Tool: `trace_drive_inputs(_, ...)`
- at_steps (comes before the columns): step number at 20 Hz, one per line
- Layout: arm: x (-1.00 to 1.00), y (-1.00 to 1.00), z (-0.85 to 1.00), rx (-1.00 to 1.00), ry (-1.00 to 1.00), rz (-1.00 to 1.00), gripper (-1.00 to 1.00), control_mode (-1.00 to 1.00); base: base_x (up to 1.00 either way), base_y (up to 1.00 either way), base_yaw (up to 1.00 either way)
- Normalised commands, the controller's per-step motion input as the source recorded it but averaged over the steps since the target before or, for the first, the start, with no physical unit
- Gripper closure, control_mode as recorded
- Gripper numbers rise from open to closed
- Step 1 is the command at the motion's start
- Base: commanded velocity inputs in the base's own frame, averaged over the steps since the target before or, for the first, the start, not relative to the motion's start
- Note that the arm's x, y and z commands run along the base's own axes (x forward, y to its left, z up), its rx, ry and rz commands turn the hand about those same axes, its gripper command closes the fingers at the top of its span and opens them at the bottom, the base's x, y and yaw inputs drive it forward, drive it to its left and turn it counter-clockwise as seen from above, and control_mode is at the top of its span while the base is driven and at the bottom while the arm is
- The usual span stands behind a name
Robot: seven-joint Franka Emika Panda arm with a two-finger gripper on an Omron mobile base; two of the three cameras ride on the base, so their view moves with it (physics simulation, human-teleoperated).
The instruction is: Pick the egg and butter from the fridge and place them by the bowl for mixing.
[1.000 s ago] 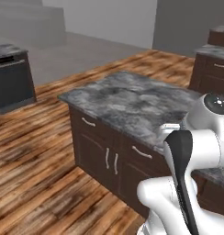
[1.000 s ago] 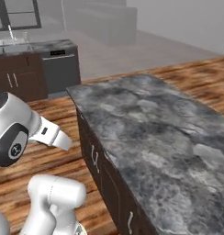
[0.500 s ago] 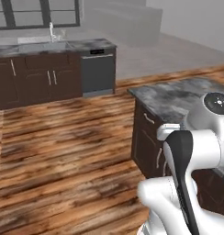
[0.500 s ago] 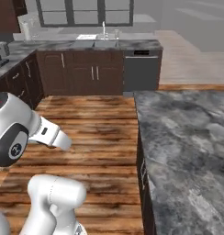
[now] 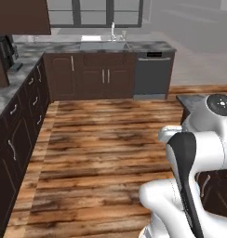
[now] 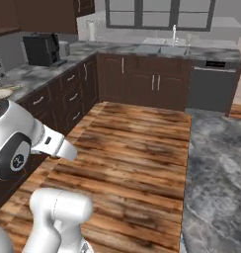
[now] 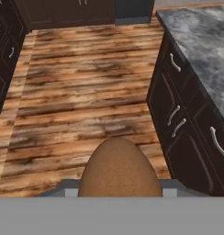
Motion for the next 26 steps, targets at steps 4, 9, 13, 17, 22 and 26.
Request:
trace_drive_inputs(4,0.00,0.00,0.00,0.00,0.00,0.00,1.00,1.00,0.74,-0.39,0.17)
trace_drive_inputs(9,0.00,0.00,0.00,0.00,0.00,0.00,1.00,1.00,0.92,-0.25,0.16)
trace_drive_inputs(13,0.00,0.00,0.00,0.00,0.00,0.00,1.00,1.00,1.00,-0.12,0.21)
trace_drive_inputs(17,0.00,0.00,0.00,0.00,0.00,0.00,1.00,1.00,0.99,-0.08,0.31)
trace_drive_inputs(22,0.00,0.00,0.00,0.00,0.00,0.00,1.00,1.00,0.65,0.20,0.55)
trace_drive_inputs(26,0.00,0.00,0.00,0.00,0.00,0.00,1.00,1.00,0.28,0.35,0.72)
